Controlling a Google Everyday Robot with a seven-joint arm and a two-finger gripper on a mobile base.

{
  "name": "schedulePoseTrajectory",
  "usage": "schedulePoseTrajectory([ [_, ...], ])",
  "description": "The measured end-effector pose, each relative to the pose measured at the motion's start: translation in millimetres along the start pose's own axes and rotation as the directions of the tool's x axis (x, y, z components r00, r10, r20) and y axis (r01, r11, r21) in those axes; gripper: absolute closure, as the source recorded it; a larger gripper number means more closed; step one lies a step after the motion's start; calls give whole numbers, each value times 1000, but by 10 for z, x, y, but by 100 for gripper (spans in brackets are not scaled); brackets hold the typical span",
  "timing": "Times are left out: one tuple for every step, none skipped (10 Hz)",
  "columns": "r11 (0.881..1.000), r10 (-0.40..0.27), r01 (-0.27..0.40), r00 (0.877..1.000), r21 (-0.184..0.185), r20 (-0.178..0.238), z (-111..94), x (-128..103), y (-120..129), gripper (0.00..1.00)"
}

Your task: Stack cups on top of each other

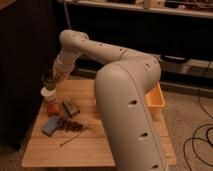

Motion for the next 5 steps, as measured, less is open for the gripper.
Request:
schedulePoseTrajectory([
  [1000,9,-9,1000,2,2,19,-30,3,94],
  [1000,26,-26,1000,4,6,50,-78,-16,94],
  [999,38,-38,999,2,8,77,-108,-27,94],
  [999,52,-52,999,-1,12,129,-134,-30,94],
  [998,65,-64,998,-5,21,172,-153,-14,94],
])
